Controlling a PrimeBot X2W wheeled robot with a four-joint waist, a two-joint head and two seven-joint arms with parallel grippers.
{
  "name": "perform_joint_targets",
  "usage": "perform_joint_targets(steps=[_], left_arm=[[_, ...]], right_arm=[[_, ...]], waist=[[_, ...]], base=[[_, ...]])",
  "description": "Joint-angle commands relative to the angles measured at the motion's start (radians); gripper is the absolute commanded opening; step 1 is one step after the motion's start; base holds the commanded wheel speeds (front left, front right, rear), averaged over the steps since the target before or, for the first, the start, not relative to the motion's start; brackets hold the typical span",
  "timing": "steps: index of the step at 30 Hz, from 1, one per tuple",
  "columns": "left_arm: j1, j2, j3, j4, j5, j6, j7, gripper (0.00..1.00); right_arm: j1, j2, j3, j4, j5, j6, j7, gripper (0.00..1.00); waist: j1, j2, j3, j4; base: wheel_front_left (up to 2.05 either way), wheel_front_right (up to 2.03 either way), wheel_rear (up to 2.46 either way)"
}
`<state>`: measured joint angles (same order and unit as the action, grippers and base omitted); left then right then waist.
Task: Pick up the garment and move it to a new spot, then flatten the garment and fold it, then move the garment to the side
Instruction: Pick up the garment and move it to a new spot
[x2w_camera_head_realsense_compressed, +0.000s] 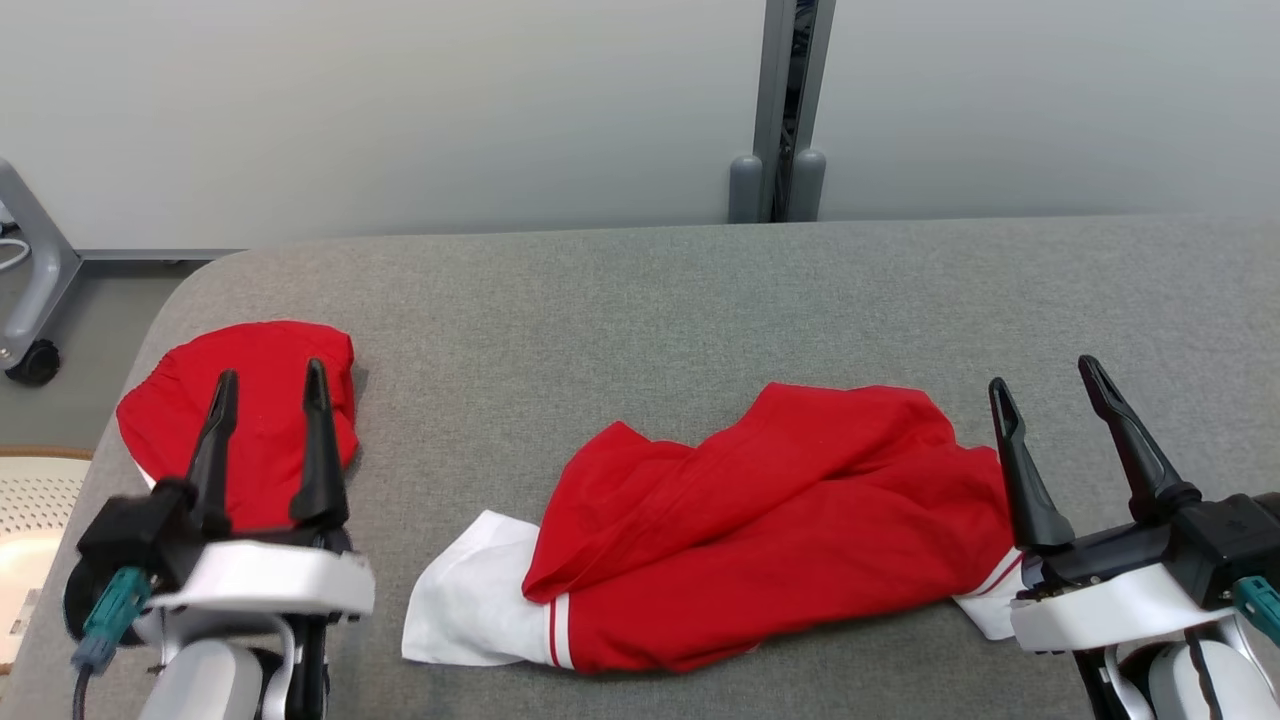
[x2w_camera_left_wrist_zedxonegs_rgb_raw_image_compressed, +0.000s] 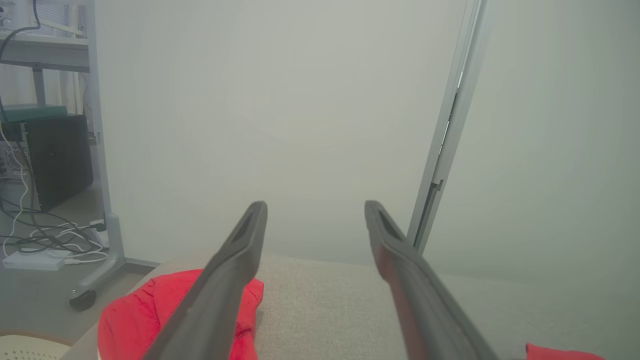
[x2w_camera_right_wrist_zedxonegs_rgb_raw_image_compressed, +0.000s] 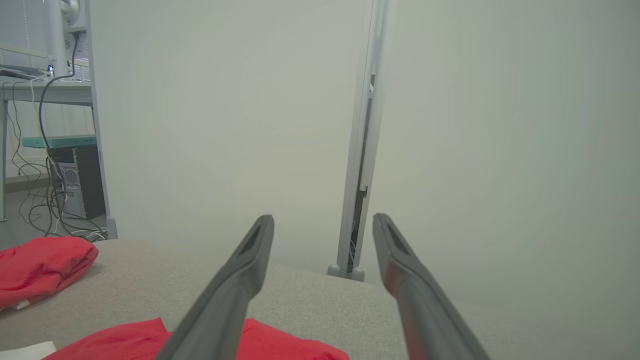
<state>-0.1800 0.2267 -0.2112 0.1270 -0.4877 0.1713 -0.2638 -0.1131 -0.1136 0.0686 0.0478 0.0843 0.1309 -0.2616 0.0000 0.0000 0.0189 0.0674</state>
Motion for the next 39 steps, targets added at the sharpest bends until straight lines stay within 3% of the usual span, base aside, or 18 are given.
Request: perform_joint_targets(steps=[1, 9, 16, 23, 34, 39], left_arm=[[0.036, -0.013, 0.036, -0.020, 0.022, -0.015, -0.001, 1.00], [0.179, -0.107, 0.227, -0.053, 0.127, -0.136, -0.001, 1.00], [0.226, -0.150, 0.240, -0.007, 0.231, -0.236, -0.001, 1.00], [0.202, -0.170, 0.241, 0.022, 0.219, -0.250, -0.001, 1.00], [0.172, -0.175, 0.200, 0.032, 0.195, -0.232, -0.001, 1.00], [0.165, -0.175, 0.180, 0.030, 0.185, -0.225, -0.001, 1.00]], right_arm=[[0.003, -0.010, -0.002, -0.001, -0.003, 0.000, -0.005, 1.00], [0.021, -0.007, -0.003, -0.003, 0.004, 0.000, -0.005, 1.00], [0.038, -0.003, -0.020, 0.010, 0.004, 0.000, -0.005, 1.00], [0.036, 0.001, -0.027, 0.014, 0.007, 0.000, -0.005, 1.00], [0.022, -0.006, -0.023, 0.019, 0.009, 0.000, -0.005, 1.00], [-0.002, -0.037, 0.033, 0.031, 0.004, 0.000, -0.005, 1.00]], waist=[[0.0000, 0.0000, -0.008, 0.005], [0.0000, 0.0000, -0.002, -0.015], [0.0000, 0.0000, 0.010, -0.041], [0.0000, 0.0000, 0.020, -0.053], [0.0000, 0.0000, 0.042, -0.053], [0.0000, 0.0000, 0.062, -0.040]], base=[[0.00, 0.00, 0.00], [0.00, 0.00, 0.00], [0.00, 0.00, 0.00], [0.00, 0.00, 0.00], [0.00, 0.00, 0.00], [0.00, 0.00, 0.00]])
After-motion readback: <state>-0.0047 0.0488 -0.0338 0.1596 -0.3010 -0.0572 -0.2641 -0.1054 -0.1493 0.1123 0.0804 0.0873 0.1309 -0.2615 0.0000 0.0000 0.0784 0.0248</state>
